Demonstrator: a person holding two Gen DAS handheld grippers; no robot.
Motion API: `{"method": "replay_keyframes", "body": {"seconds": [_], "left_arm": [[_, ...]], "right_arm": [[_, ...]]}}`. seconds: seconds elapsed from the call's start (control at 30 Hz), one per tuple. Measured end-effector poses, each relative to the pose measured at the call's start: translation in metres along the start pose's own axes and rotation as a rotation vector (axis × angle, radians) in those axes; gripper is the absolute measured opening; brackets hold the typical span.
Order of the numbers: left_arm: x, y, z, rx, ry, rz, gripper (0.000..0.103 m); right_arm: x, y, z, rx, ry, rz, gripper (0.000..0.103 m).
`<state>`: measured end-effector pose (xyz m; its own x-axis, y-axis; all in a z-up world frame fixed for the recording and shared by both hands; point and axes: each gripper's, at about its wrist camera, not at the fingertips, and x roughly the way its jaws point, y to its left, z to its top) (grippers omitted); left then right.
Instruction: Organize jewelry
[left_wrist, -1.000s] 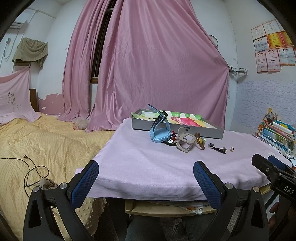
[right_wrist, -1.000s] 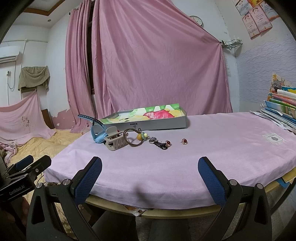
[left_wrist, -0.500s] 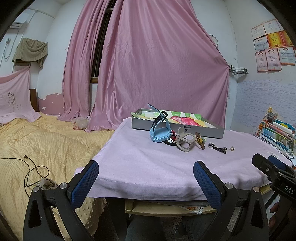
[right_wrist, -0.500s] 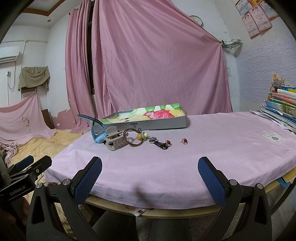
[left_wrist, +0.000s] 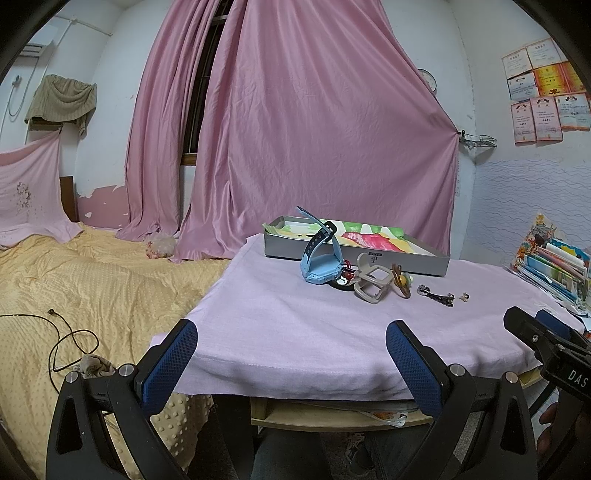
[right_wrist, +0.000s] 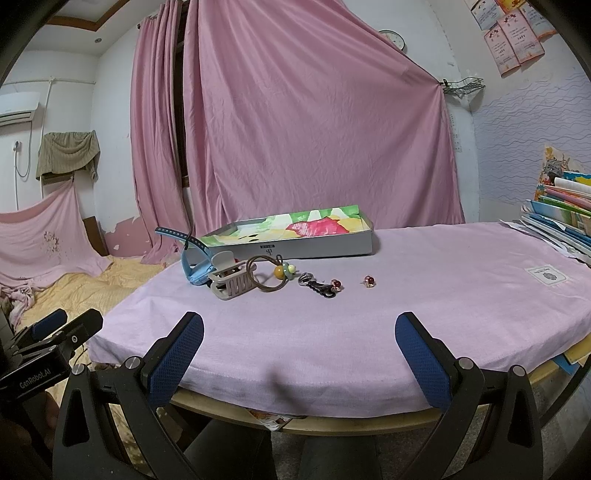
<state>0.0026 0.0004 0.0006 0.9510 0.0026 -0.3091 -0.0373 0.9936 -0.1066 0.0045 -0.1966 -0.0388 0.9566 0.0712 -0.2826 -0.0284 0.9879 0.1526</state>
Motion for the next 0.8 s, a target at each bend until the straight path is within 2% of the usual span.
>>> {"method": "replay_keyframes", "body": {"seconds": [0.8], "left_arm": [[-0.0002,0.0001,0.0000,-0.001,0.002,0.000,0.103]], "right_arm": [[0.0012,0.0007,-0.0009,-0.001,0.001,-0.004,0.102]]}}
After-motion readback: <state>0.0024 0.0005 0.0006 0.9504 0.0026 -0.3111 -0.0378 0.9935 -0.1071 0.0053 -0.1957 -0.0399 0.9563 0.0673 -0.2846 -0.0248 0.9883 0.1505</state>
